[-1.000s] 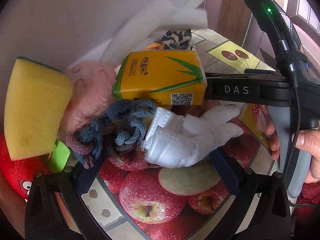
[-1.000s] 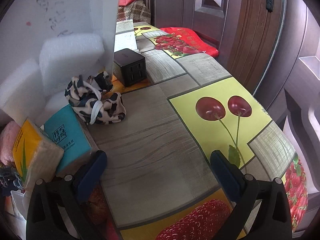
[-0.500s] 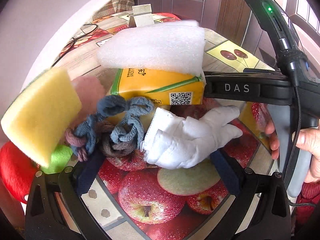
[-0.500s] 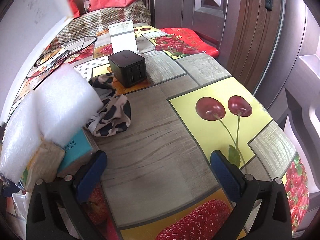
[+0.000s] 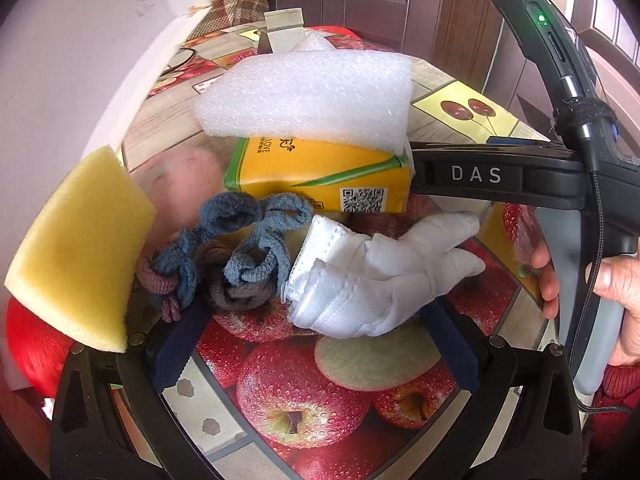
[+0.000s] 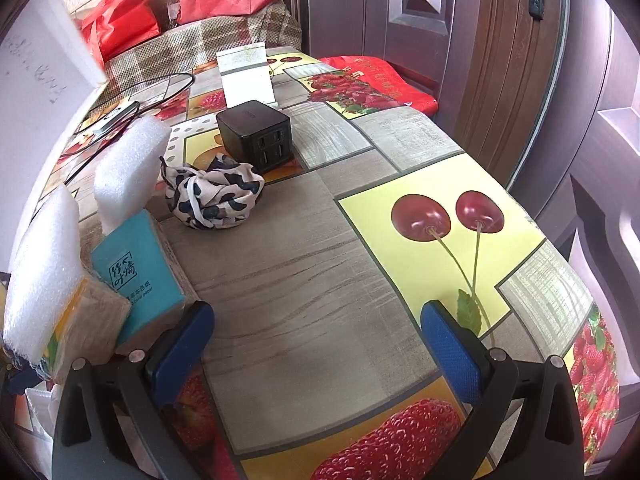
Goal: Organize soft objects
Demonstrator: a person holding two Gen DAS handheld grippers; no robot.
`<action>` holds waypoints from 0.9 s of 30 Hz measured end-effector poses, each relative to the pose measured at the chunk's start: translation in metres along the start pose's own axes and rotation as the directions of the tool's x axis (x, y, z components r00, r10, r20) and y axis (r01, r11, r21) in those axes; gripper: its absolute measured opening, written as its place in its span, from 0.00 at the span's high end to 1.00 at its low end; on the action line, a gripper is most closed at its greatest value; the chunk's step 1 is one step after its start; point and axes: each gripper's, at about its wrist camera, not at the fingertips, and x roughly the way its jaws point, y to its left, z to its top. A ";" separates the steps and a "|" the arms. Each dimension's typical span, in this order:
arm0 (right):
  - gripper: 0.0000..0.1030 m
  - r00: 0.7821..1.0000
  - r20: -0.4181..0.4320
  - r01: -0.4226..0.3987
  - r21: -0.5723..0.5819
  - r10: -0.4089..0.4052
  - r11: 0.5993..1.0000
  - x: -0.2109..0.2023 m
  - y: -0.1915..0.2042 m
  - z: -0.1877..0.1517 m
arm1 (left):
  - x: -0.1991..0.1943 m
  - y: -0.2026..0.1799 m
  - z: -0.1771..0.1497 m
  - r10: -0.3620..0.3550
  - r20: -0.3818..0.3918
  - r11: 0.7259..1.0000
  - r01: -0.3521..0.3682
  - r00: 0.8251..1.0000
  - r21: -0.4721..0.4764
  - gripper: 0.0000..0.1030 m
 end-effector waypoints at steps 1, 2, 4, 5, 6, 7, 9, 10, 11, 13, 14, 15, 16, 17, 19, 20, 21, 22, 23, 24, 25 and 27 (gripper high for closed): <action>0.00 1.000 0.000 -0.001 0.001 0.001 1.000 0.000 0.000 0.000 | 0.000 -0.001 0.000 0.001 0.000 1.000 -0.001 1.000 0.005 0.01; 0.00 1.000 0.000 -0.003 0.002 0.003 1.000 0.000 -0.001 0.000 | 0.000 -0.003 0.000 -0.003 0.000 1.000 0.003 1.000 0.011 0.01; 0.00 1.000 0.001 -0.005 0.004 0.005 1.000 -0.001 -0.001 0.000 | 0.001 -0.004 0.000 -0.007 0.000 1.000 0.007 1.000 0.014 0.01; 0.00 1.000 0.002 -0.006 0.005 0.006 1.000 -0.001 -0.001 0.000 | 0.000 -0.003 0.000 -0.012 -0.001 1.000 0.012 1.000 0.010 0.01; 0.00 1.000 0.002 -0.006 0.005 0.006 1.000 -0.001 0.000 0.000 | -0.001 -0.003 0.000 -0.012 -0.001 1.000 0.012 1.000 0.010 0.01; 0.00 1.000 0.002 -0.006 0.005 0.006 1.000 -0.001 -0.001 0.000 | -0.002 -0.003 0.000 -0.010 0.000 1.000 0.010 1.000 0.011 0.01; 0.00 1.000 0.002 -0.006 0.005 0.006 1.000 -0.001 -0.001 0.000 | -0.002 -0.002 -0.001 -0.011 -0.001 1.000 0.011 1.000 0.010 0.01; 0.00 1.000 0.002 -0.007 0.006 0.007 1.000 -0.001 -0.001 0.000 | -0.002 -0.002 -0.001 -0.011 0.000 1.000 0.011 1.000 0.010 0.01; 0.00 1.000 0.002 -0.007 0.006 0.007 1.000 -0.001 -0.001 0.000 | -0.002 0.000 -0.001 -0.012 -0.001 1.000 0.012 1.000 0.010 0.01; 0.00 1.000 0.002 -0.007 0.005 0.007 1.000 -0.001 -0.001 0.000 | -0.002 0.000 -0.001 -0.012 -0.001 1.000 0.012 1.000 0.009 0.01; 0.00 1.000 0.002 -0.006 0.004 0.006 1.000 -0.001 -0.001 0.000 | -0.002 0.000 -0.001 -0.013 -0.001 1.000 0.013 1.000 0.009 0.01; 0.00 1.000 0.001 -0.005 0.004 0.005 1.000 -0.001 -0.001 0.000 | -0.002 0.000 -0.001 -0.013 -0.001 1.000 0.013 1.000 0.009 0.01; 0.00 1.000 0.002 -0.005 0.004 0.005 1.000 -0.001 -0.001 0.000 | -0.002 0.000 -0.001 -0.013 -0.001 1.000 0.013 1.000 0.009 0.01; 0.00 1.000 0.002 -0.006 0.004 0.006 1.000 -0.001 -0.001 0.000 | -0.002 0.000 -0.001 -0.013 -0.001 1.000 0.013 1.000 0.009 0.01; 0.00 1.000 0.001 -0.005 0.004 0.005 1.000 -0.001 0.000 0.000 | -0.002 0.000 -0.001 -0.013 -0.001 1.000 0.013 1.000 0.009 0.01; 0.00 1.000 0.001 -0.005 0.003 0.005 1.000 -0.001 0.000 0.000 | -0.002 0.000 -0.001 -0.013 -0.001 1.000 0.013 1.000 0.009 0.01; 0.00 1.000 0.002 -0.005 0.004 0.005 1.000 -0.001 -0.001 0.000 | -0.002 0.000 -0.001 -0.013 -0.001 1.000 0.013 1.000 0.009 0.01; 0.00 1.000 0.002 -0.006 0.004 0.006 1.000 -0.001 -0.001 0.000 | -0.002 0.000 -0.001 -0.013 -0.001 1.000 0.013 1.000 0.009 0.01; 0.00 1.000 0.002 -0.006 0.004 0.006 1.000 -0.001 0.000 0.000 | -0.002 0.000 0.000 -0.013 -0.001 1.000 0.013 1.000 0.009 0.01; 0.00 1.000 0.001 -0.005 0.004 0.005 1.000 -0.001 0.000 0.000 | -0.002 0.000 0.000 -0.013 -0.001 1.000 0.013 1.000 0.009 0.01; 0.00 1.000 0.001 -0.004 0.003 0.004 1.000 -0.001 0.000 0.000 | -0.002 0.000 0.000 -0.013 -0.001 1.000 0.013 1.000 0.009 0.01; 0.00 1.000 0.001 -0.003 0.002 0.003 1.000 -0.001 0.000 0.000 | -0.002 0.000 -0.001 -0.013 -0.001 1.000 0.013 1.000 0.009 0.01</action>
